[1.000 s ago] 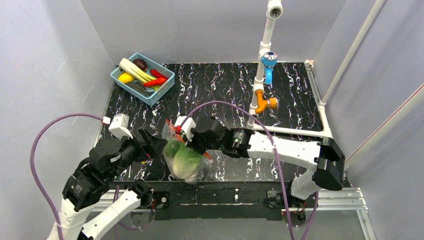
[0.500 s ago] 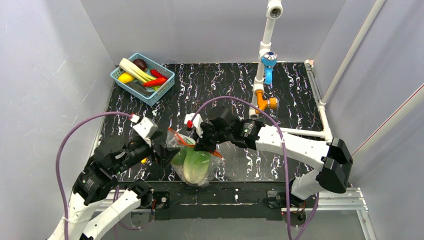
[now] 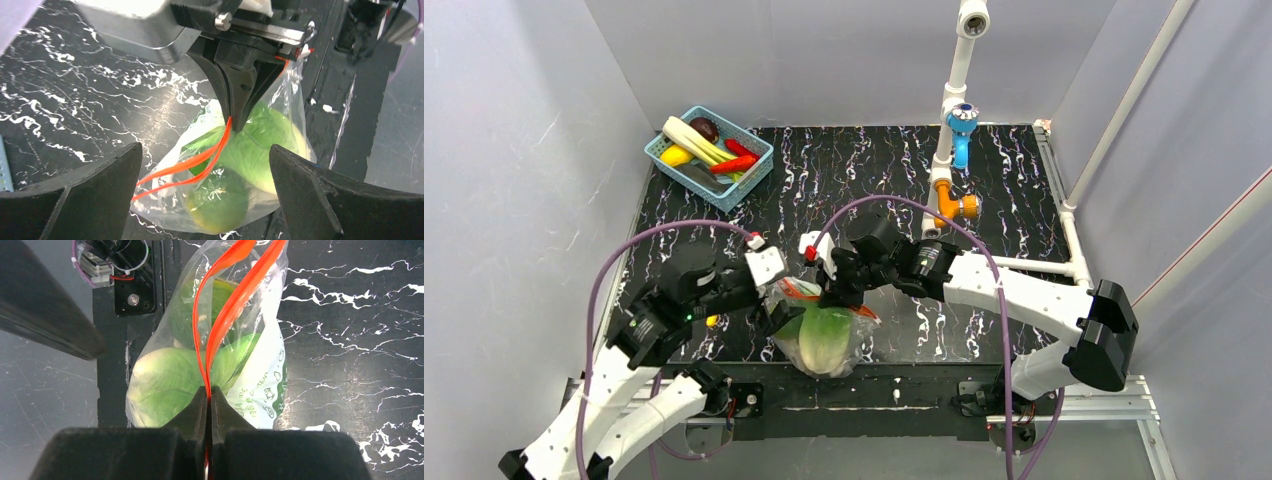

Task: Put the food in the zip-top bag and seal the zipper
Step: Zip the zipper food storage bag at the center of the board.

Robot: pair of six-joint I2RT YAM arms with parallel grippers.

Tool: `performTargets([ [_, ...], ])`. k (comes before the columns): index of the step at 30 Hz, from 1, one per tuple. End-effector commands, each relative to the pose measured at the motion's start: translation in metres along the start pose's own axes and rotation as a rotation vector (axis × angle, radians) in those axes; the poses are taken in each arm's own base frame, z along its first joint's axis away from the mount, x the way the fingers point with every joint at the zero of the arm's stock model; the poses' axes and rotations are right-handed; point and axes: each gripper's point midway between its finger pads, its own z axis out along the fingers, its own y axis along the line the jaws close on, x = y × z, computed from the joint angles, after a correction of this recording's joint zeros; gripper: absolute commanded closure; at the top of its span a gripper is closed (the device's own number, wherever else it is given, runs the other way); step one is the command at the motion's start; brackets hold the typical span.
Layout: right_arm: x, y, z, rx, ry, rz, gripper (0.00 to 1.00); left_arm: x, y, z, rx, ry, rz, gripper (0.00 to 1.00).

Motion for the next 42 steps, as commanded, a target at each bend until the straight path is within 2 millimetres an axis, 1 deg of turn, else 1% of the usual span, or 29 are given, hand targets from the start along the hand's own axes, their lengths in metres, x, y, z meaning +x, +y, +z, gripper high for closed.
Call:
performTargets([
  [1,-0.013,0.008,-0.012,-0.036,-0.037,-0.03,0.99,0.008,-0.008,0.013,0.118,0.065,0.073,0.02],
  [3,-0.013,0.009,-0.014,-0.039,-0.038,-0.034,0.99,0.016,-0.009,0.018,0.156,0.11,0.081,0.02],
  [6,-0.015,0.009,-0.016,-0.038,-0.039,-0.044,0.99,0.019,-0.015,0.024,0.229,0.154,0.076,0.02],
  [9,-0.017,0.008,-0.018,-0.036,-0.042,-0.055,0.99,0.027,-0.022,0.028,0.293,0.205,0.048,0.06],
  [11,-0.018,0.009,-0.021,-0.038,-0.048,-0.067,0.99,0.03,-0.023,0.029,0.308,0.212,0.044,0.12],
  [14,-0.024,0.009,-0.026,-0.034,-0.06,-0.086,0.99,0.031,-0.019,0.034,0.267,0.175,0.054,0.18],
  [15,-0.026,0.008,-0.028,-0.03,-0.066,-0.092,0.99,0.032,-0.017,0.035,0.25,0.17,0.057,0.22],
  [17,-0.03,0.008,-0.031,-0.024,-0.077,-0.103,0.99,0.033,-0.015,0.035,0.236,0.168,0.06,0.32],
  [18,-0.031,0.008,-0.033,-0.02,-0.081,-0.108,0.99,0.032,-0.014,0.035,0.228,0.167,0.057,0.34],
  [19,-0.032,0.008,-0.034,-0.019,-0.082,-0.114,0.99,0.031,-0.013,0.034,0.219,0.158,0.055,0.33],
  [22,-0.033,0.007,-0.036,-0.013,-0.084,-0.117,0.99,0.022,-0.009,0.033,0.161,0.083,0.061,0.22],
  [25,-0.035,0.009,-0.037,-0.023,-0.093,-0.12,0.99,0.013,-0.004,0.032,0.117,0.015,0.077,0.17],
  [30,-0.04,0.012,-0.037,-0.039,-0.099,-0.135,0.99,0.013,-0.01,0.038,0.174,0.039,0.058,0.18],
  [33,-0.041,0.011,-0.041,-0.03,-0.111,-0.154,0.99,0.008,-0.012,0.039,0.182,-0.003,0.057,0.18],
  [38,-0.046,0.012,-0.051,0.001,-0.148,-0.18,0.99,0.008,-0.019,0.032,0.188,-0.036,0.044,0.18],
  [40,-0.046,0.01,-0.052,0.01,-0.149,-0.19,0.99,0.008,-0.022,0.03,0.193,-0.047,0.036,0.19],
  [42,-0.044,0.008,-0.051,0.022,-0.145,-0.194,0.99,0.007,-0.02,0.027,0.156,-0.075,0.029,0.18],
])
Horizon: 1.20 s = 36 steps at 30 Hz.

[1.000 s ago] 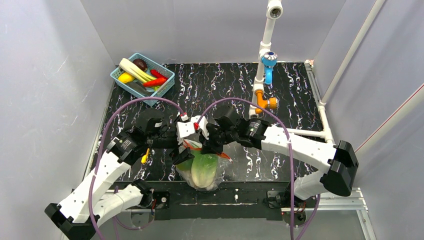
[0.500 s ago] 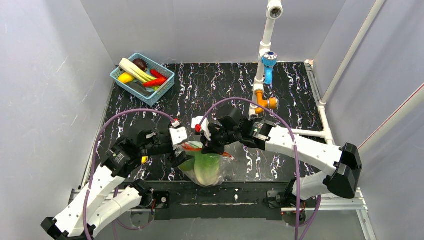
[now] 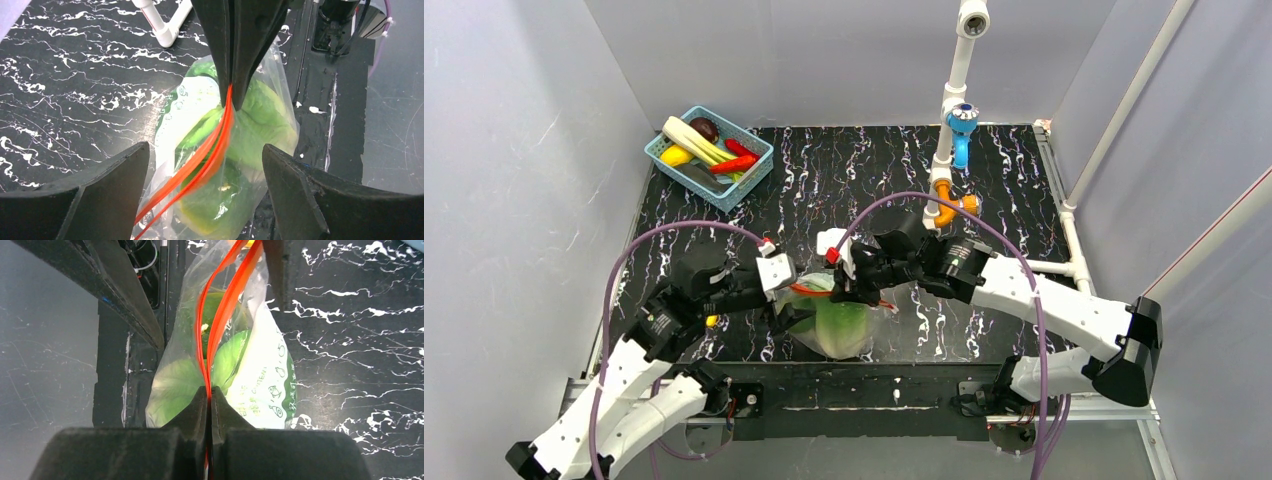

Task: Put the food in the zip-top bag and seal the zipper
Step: Zip the zipper food storage bag at the center of the board.

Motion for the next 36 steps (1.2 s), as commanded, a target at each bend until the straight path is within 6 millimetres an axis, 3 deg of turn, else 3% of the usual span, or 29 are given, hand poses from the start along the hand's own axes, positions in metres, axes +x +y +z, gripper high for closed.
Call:
performTargets([
  [1,-0.027,-0.005,-0.01,0.039,-0.091,-0.078,0.99,-0.006,-0.004,-0.007,-0.036,-0.08,-0.012,0.18],
  [5,-0.025,-0.005,-0.01,0.042,-0.088,-0.092,0.99,-0.017,-0.002,-0.015,-0.088,-0.16,-0.02,0.16],
  [16,-0.037,-0.007,-0.015,0.042,-0.103,-0.144,0.99,-0.009,-0.001,0.018,0.031,-0.102,-0.075,0.22],
  [19,-0.04,-0.006,-0.016,0.046,-0.121,-0.138,0.99,-0.006,0.0,0.02,0.031,-0.093,-0.083,0.35],
  [23,-0.041,-0.011,-0.016,0.088,-0.156,-0.125,0.98,0.001,0.002,0.02,-0.002,-0.097,-0.102,0.63],
  [25,-0.039,-0.014,-0.014,0.109,-0.167,-0.114,0.92,0.006,0.0,0.02,0.003,-0.089,-0.109,0.77],
  [29,-0.033,-0.019,-0.014,0.141,-0.178,-0.084,0.68,0.014,-0.003,0.017,0.0,-0.068,-0.11,1.0],
  [31,-0.03,-0.023,-0.013,0.163,-0.177,-0.059,0.5,0.017,-0.002,0.016,-0.018,-0.067,-0.12,1.0],
  [36,-0.015,-0.038,-0.022,0.237,-0.191,0.041,0.16,0.022,0.003,0.014,-0.081,-0.093,-0.148,1.0],
])
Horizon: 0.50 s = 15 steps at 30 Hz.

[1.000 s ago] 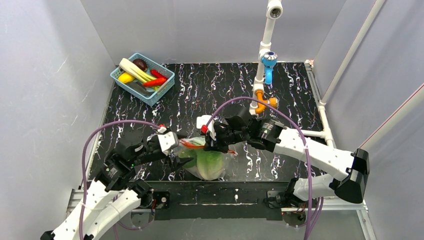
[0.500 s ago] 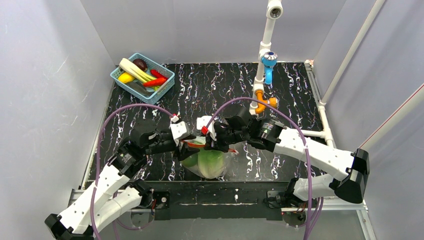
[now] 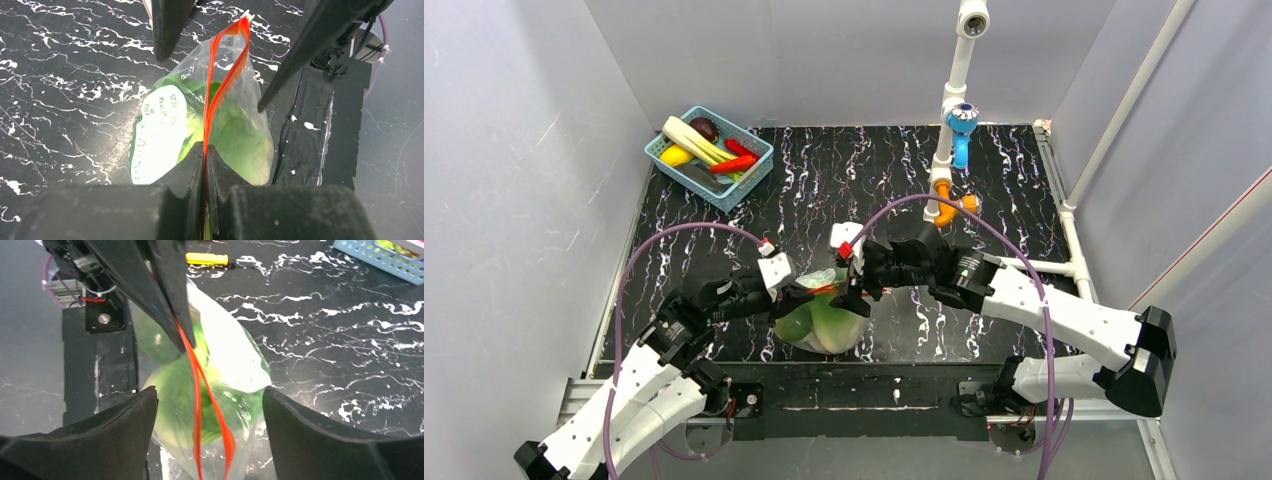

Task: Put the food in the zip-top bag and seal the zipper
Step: Zip the zipper food storage bag at the center of the board.

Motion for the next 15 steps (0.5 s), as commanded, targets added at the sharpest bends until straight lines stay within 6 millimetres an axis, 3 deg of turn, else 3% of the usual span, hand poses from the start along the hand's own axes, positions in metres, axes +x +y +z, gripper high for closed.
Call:
performTargets([
  [1,-0.009,-0.021,-0.015,0.105,-0.095,0.08,0.13,-0.004,0.006,-0.005,-0.061,-0.053,-0.012,1.0],
  [5,0.01,-0.027,-0.034,0.144,-0.159,0.186,0.06,-0.005,0.003,-0.012,-0.087,-0.095,-0.025,1.0],
  [9,0.02,-0.02,-0.05,0.151,-0.285,0.256,0.05,-0.006,0.001,-0.019,-0.113,-0.141,-0.043,1.0],
  [15,0.019,-0.01,-0.06,0.069,-0.413,0.243,0.17,-0.007,0.0,-0.025,-0.14,-0.198,-0.076,1.0],
])
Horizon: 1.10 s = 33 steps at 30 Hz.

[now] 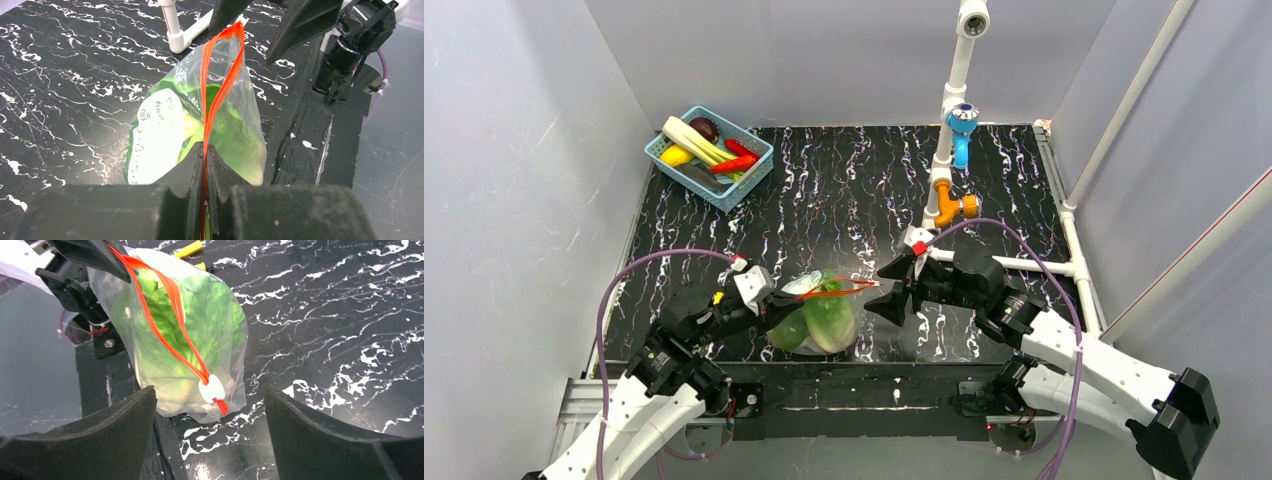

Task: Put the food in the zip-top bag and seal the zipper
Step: Zip the zipper food storage bag at the center of the board.

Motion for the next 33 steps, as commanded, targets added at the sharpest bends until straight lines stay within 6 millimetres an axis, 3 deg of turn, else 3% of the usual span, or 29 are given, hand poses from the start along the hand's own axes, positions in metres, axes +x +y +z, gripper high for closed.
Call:
performTargets([
  [1,-0.04,0.018,-0.004,-0.137,-0.194,-0.012,0.2,-0.013,0.002,-0.002,-0.034,-0.08,-0.038,1.0],
  [6,-0.04,0.016,0.002,-0.21,-0.182,0.015,0.36,-0.018,0.001,-0.005,-0.037,-0.114,-0.05,1.0],
  [13,-0.043,0.013,0.01,-0.249,-0.117,-0.022,0.47,-0.019,-0.001,-0.006,-0.028,-0.098,-0.044,1.0],
  [18,-0.041,0.008,0.014,-0.23,-0.101,-0.026,0.42,-0.019,-0.002,-0.005,-0.02,-0.1,-0.042,1.0],
  [27,-0.029,0.0,0.021,-0.223,0.004,-0.057,0.45,-0.025,-0.002,-0.005,-0.017,-0.099,-0.041,1.0],
  [33,-0.027,0.003,0.024,-0.248,0.023,-0.058,0.56,-0.024,0.001,-0.009,-0.046,-0.072,-0.053,1.0],
])
